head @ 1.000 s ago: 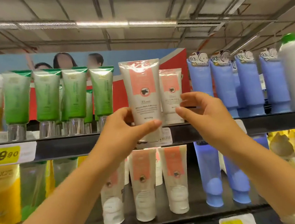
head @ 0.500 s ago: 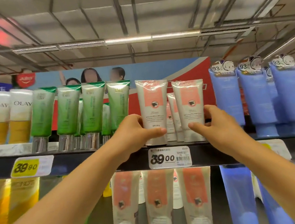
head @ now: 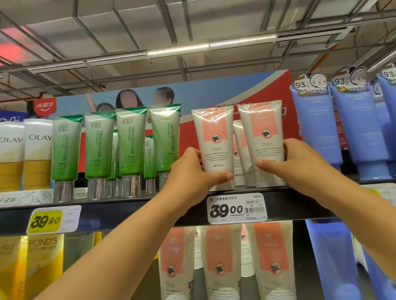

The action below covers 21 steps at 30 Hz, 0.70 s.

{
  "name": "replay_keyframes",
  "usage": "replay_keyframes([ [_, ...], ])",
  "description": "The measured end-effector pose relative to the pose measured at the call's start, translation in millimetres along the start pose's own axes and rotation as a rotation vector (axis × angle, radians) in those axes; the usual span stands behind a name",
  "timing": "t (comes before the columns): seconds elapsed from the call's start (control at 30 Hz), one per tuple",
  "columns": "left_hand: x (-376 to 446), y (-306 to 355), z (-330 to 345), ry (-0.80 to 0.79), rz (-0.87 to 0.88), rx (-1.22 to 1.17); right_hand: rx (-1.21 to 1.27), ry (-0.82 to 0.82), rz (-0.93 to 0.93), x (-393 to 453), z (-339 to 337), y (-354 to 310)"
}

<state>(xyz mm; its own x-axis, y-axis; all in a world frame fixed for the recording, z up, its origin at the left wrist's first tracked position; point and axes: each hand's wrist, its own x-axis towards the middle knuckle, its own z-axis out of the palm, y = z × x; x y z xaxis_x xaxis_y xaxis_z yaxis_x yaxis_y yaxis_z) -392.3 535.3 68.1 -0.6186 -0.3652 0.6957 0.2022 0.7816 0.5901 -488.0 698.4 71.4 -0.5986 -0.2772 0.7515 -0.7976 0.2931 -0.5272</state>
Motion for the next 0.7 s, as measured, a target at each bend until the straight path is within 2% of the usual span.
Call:
replay_keyframes([
  [0.23,-3.7,2.9,2.1,0.03,0.011,0.048,0.031,0.068,-0.041,-3.7,0.8,1.6],
  [0.37,-11.2,6.4,0.6,0.035,0.088,0.147,0.084,0.079,-0.054,-7.3,-1.6,-0.5],
  [0.57,-36.1,13.5,-9.7,0.163,0.226,0.089,0.399,0.12,-0.077,-24.3,-7.5,-12.6],
  [0.7,-62.3,15.9,-17.9,0.105,0.31,0.007,0.616,0.051,-0.079,-50.1,-6.4,-25.2],
])
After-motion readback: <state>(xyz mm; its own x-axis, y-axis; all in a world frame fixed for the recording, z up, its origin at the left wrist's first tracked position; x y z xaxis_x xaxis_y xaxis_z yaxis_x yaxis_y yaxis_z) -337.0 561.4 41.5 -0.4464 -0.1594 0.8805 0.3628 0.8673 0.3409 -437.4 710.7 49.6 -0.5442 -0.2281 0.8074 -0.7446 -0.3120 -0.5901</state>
